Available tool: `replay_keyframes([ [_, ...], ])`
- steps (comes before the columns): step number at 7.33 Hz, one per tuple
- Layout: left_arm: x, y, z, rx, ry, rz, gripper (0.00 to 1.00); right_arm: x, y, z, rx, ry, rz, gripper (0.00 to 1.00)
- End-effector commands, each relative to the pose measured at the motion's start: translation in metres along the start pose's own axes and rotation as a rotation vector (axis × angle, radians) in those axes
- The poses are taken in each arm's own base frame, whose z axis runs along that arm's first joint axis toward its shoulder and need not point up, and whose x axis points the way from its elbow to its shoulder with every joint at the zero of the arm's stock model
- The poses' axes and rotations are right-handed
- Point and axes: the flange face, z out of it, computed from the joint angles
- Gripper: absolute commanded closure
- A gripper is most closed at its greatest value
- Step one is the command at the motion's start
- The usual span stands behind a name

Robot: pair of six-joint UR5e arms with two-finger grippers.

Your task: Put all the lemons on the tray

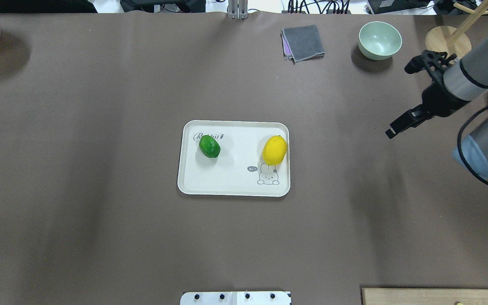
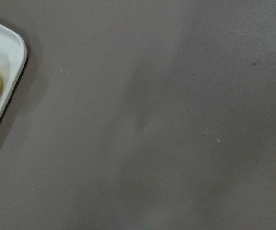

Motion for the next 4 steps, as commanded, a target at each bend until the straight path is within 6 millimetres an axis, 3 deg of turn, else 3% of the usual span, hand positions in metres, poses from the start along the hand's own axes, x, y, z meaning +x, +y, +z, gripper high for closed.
replay_keyframes([
  [1, 0.001, -0.006, -0.001, -0.003, 0.001, 0.000, 0.02, 0.061, 0.072, -0.037, 0.031, 0.087, 0.091, 0.00],
  [2, 0.003, -0.007, -0.003, -0.001, 0.001, -0.001, 0.02, 0.092, 0.099, -0.041, 0.020, 0.114, 0.149, 0.00],
  [4, -0.003, -0.002, 0.002, -0.010, 0.000, -0.001, 0.02, 0.147, 0.130, -0.059, 0.040, 0.199, 0.255, 0.00],
])
